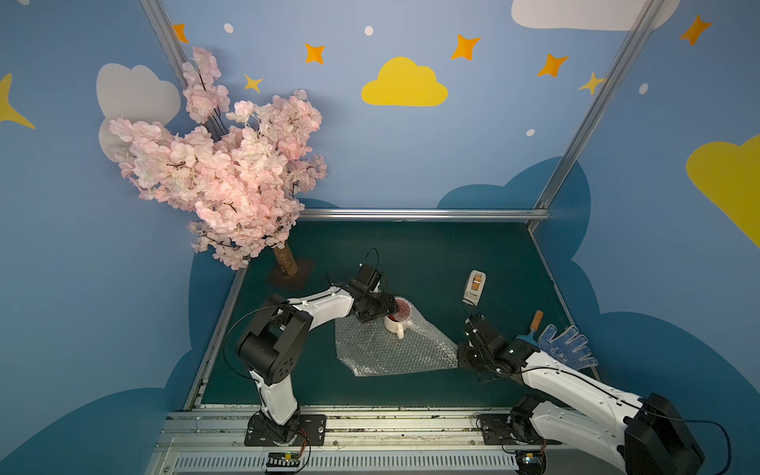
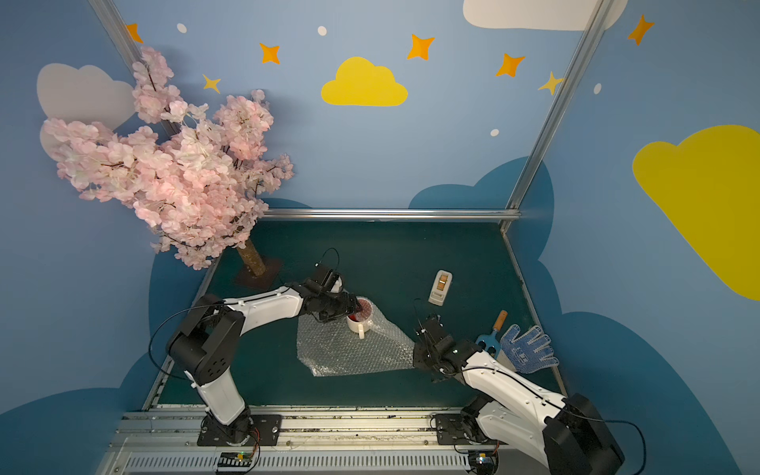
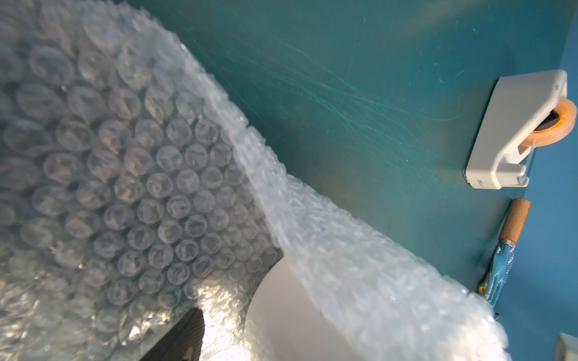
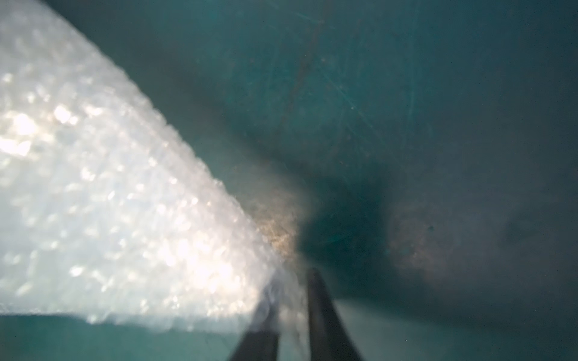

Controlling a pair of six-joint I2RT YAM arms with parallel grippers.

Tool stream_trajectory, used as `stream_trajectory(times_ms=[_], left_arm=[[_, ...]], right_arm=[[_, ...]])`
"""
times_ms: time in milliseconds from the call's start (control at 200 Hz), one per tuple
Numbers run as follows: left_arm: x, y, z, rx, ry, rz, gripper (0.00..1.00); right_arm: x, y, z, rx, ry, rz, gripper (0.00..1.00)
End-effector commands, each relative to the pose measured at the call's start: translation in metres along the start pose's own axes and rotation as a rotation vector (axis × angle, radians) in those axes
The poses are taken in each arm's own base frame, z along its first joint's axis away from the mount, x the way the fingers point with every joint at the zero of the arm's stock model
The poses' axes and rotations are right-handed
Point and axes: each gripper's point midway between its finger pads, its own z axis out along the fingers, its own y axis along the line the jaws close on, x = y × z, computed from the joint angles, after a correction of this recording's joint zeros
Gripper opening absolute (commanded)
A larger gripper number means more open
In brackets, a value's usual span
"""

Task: Wrap mugs in bubble wrap
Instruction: Wrap the mug in bubble wrap.

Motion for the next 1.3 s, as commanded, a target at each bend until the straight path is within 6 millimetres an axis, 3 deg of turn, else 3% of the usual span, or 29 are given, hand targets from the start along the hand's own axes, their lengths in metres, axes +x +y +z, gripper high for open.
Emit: stream_trajectory(times_ms=[0,345,706,961,1297], left_arm=[[0.005,0.003,0.005,-0.009,0.025,0.002,0.83],[0.01,0.009,0.011,-0.024,0.043,0.001,0.84],[0.014,0.012,0.012,-0.037,0.052,0.004,0.84],[0.016,0.013,0.012,-0.041,0.058,0.004,0.84],[0.016,0.013,0.011,-0.041,0.06,0.006,0.84]], right_arm=[[0.004,0.002,-0.009,-0.024,0.013,-0.002,0.03],[-0.021,0.073,-0.058,-0.35,-0.056,-0.113,0.0],[-0.077,0.159,-0.098,-0.585,-0.143,-0.226,0.0],[-0.117,0.203,-0.089,-0.644,-0.171,-0.244,0.0],[-0.134,0.233,-0.039,-0.655,-0.107,-0.251,0.0]])
